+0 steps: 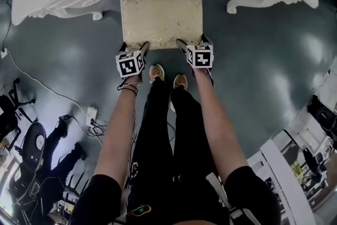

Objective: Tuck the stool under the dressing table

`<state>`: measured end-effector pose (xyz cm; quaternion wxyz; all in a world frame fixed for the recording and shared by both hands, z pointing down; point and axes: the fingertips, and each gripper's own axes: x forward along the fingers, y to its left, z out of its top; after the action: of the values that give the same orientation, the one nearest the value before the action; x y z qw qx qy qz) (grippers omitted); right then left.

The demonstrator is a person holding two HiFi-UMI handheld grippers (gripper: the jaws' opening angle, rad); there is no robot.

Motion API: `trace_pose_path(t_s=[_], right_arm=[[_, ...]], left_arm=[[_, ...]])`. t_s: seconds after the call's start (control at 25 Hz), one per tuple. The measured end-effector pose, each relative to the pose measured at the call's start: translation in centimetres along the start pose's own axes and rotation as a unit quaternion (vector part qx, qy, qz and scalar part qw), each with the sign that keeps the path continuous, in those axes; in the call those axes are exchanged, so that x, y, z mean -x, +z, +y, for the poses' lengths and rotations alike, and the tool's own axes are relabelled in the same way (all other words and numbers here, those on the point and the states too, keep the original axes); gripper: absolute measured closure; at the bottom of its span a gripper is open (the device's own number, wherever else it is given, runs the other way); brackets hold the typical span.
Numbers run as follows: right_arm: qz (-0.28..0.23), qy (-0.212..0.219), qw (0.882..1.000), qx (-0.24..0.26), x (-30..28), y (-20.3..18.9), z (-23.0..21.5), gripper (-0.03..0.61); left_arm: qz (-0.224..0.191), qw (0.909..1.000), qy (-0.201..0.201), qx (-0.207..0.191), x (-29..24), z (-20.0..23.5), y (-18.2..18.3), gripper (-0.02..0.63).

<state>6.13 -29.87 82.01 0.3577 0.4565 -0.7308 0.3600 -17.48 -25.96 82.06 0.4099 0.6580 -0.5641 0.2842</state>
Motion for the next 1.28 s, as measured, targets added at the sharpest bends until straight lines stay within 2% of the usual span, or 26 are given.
trace_pose_path(t_s=[0.32,0.44,0.68,1.12,1.28], right_arm=[[-0.023,-0.003,1.000,0.001,-2.0,4.6,-1.4,0.061],[-0.040,-0.003,0.999,0.010,-2.9,7.3,-2.3,0.063],[-0.053,0.001,0.998,0.019,-4.9,10.7,-3.8,0.063],[-0.120,-0.027,0.992,0.027,-7.3,18.0,-6.0,0.082],[-0.130,-0.032,0.991,0.019,-8.0,18.9,-6.1,0.081]], left_arm=[[-0.020,0.9998,0.008,-0.003,-2.5,0.4,4.9,0.147],[-0.039,0.9991,0.014,0.008,-3.6,0.4,7.1,0.147],[-0.050,0.9981,0.030,0.022,-5.8,0.5,10.0,0.147],[-0.126,0.9908,0.042,0.022,-8.9,0.9,17.1,0.152],[-0.139,0.9890,0.047,0.016,-9.7,1.3,18.4,0.153]])
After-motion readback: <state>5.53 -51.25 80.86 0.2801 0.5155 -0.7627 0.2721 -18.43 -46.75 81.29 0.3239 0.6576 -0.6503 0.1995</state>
